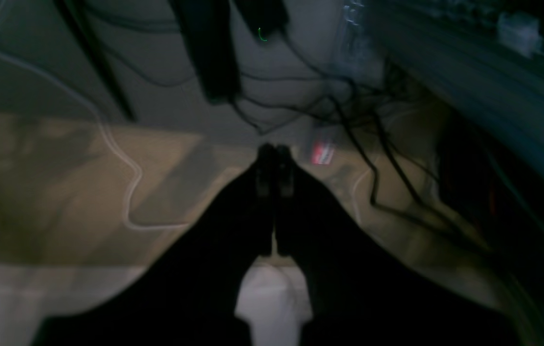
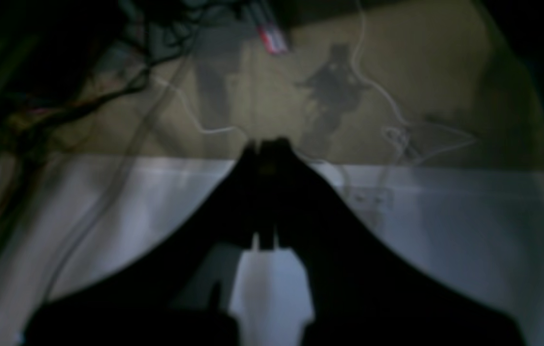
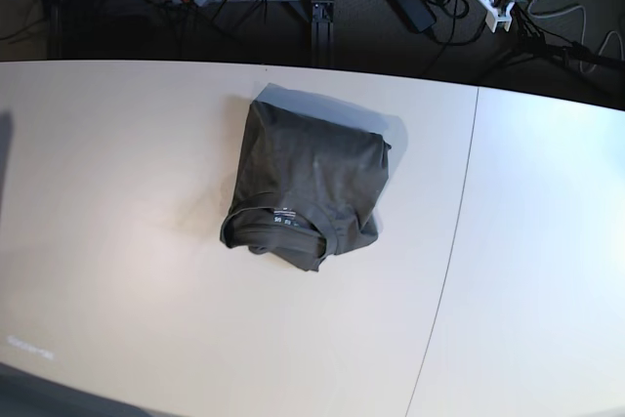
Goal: Fold the T-shirt properly
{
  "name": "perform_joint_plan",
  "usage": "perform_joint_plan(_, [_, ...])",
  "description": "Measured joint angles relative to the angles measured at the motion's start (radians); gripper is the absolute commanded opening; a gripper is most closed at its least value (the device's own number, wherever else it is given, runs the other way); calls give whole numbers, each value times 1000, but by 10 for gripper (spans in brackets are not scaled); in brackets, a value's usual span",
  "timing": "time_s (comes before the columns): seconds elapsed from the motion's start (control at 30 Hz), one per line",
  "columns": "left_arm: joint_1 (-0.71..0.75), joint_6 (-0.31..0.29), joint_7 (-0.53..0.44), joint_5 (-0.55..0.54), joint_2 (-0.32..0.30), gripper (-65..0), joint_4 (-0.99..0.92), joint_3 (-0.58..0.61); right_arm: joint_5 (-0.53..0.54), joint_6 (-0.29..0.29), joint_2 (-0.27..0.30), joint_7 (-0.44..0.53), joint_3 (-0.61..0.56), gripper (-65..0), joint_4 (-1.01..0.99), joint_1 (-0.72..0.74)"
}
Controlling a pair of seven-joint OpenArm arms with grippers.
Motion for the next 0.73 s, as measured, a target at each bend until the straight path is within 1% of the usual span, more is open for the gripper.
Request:
perform_joint_plan(0.07, [-68,34,2,34,22,-650,-57,0,-30,-3,-30,27,0,-650,-31,63])
perform_joint_plan(0.13, [-110,39,1,86,53,-650,-92,2,-66,-12,-60,54,1,-650,-41,110])
perform_joint_plan(0.2, [-125,39,5,95,84,-650,-105,23,-94,-18,-91,84,1,-650,-41,144])
perform_joint_plan(0.27, [-129,38,9,97,103,-650,-107,66,-113,-21,-119,87,1,-650,-41,172])
perform_joint_plan(0.43, [-130,39,-6,94,105,-650,-107,214,-117,-23,-183,84,2,-650,-42,203])
perform_joint_plan(0.53, [-113,41,-111,93,105,-650,-107,273,-119,-23,-208,83,2,-650,-40,223])
perform_joint_plan(0.63, [-89,42,-145,96,106,-650,-107,290,-112,-23,-216,87,2,-650,-15,233])
perform_joint_plan(0.73, [-73,42,-145,96,108,-650,-107,290,-97,-23,-215,97,2,-650,12,232])
